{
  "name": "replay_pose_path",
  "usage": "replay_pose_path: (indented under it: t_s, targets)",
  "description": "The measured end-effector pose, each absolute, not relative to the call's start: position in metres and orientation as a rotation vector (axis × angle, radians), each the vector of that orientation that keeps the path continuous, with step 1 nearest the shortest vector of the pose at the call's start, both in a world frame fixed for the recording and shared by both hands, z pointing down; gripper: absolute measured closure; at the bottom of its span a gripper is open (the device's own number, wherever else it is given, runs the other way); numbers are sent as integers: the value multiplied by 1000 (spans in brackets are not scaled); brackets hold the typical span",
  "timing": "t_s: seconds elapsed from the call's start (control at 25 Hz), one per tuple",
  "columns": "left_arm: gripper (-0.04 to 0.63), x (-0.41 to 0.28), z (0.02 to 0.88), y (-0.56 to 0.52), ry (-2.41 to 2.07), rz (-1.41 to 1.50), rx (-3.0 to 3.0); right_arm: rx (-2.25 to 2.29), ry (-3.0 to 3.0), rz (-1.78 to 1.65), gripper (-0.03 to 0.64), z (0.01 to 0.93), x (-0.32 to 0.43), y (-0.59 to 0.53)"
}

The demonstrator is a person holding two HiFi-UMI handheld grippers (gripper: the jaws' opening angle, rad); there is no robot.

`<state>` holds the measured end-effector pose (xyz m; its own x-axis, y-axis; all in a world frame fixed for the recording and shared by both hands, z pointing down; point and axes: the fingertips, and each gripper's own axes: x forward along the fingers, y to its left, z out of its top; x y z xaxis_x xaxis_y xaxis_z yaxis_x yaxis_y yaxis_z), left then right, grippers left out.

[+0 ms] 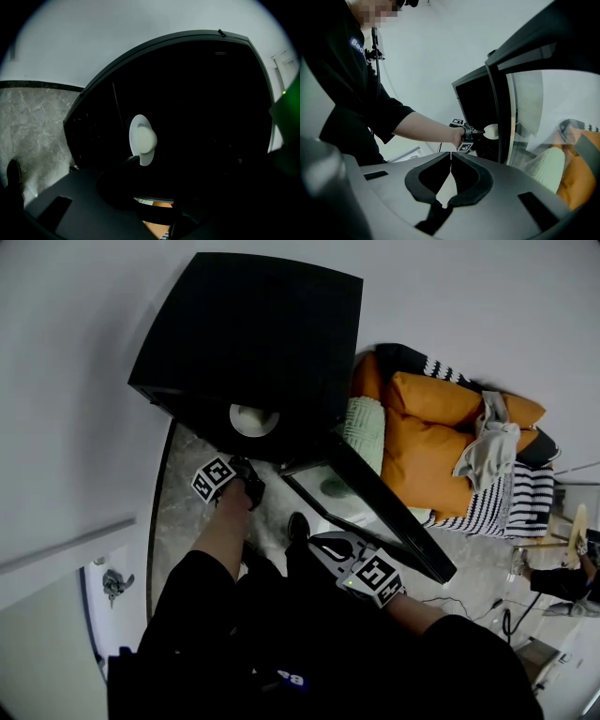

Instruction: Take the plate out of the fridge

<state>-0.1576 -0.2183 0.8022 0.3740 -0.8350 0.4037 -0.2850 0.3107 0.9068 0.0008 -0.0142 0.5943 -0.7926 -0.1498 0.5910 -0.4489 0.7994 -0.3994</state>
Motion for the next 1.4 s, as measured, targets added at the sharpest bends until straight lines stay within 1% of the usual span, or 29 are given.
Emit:
replay_pose_path:
  t_s: [0.68, 0.96, 1.0, 1.08, 1.4]
  targets:
    - [462, -165, 852, -247, -1243, -498, 1138, 463, -2368, 800, 604, 619, 29, -3]
    - [468, -165, 859, -250, -1244, -473, 1101, 480, -2350, 808, 604, 623, 38, -7]
    - [471, -164, 860, -250, -1242, -474, 1095, 475, -2349, 809, 606, 623, 37, -7]
    - [511, -162, 861, -249, -1232, -484, 1084, 458, -2348, 810, 605, 624, 36, -6]
    - [531, -162, 862, -249, -1198, -551, 1042, 439, -2339, 814, 606, 627, 37, -7]
